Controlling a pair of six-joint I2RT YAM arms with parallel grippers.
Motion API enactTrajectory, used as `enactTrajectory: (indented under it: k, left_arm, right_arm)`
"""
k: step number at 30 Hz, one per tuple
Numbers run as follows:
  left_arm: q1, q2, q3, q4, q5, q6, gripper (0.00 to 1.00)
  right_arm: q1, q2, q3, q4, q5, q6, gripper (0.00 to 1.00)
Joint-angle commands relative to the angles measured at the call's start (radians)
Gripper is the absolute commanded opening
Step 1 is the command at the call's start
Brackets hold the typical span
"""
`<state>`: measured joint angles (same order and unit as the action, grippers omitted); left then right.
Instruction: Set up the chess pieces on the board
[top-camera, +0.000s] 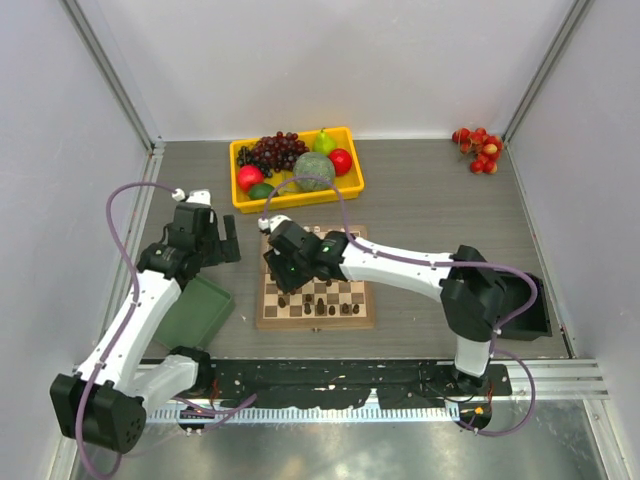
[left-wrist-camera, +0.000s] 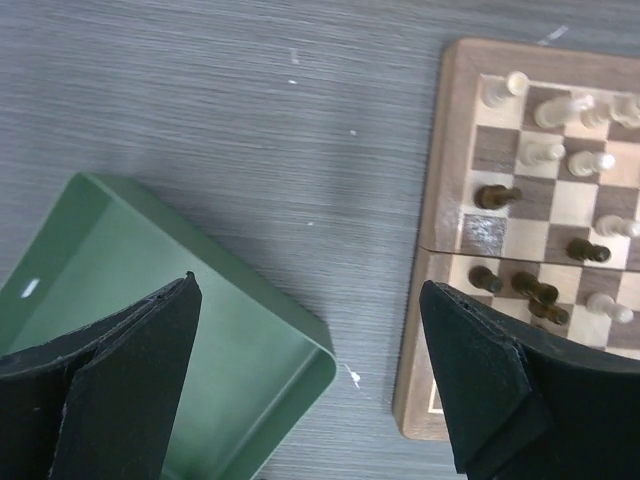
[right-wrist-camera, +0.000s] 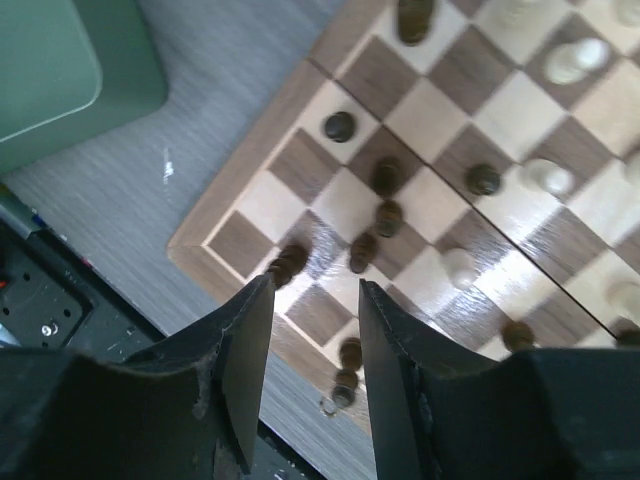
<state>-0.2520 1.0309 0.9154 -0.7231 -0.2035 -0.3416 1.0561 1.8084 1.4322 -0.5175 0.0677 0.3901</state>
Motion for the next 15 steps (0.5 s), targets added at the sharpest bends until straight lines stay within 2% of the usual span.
enactTrajectory:
  k: [1, 5, 15]
  left_arm:
    - [0.062, -0.064, -0.019, -0.018, -0.083, -0.036, 1.00]
    - [0.128, -0.100, -0.038, -0.018, -0.045, -0.036, 1.00]
    - [0.142, -0.106, -0.043, -0.019, -0.034, -0.030, 1.00]
  right_arm:
    - [0.035, 0.055, 0.106, -0.035, -0.032, -0.063, 0.46]
    - [0.056, 0.107, 0.152, -0.059, -0.035, -0.085, 0.46]
    - [0.076, 0.169, 0.212, -0.127, -0.042, -0.111, 0.44]
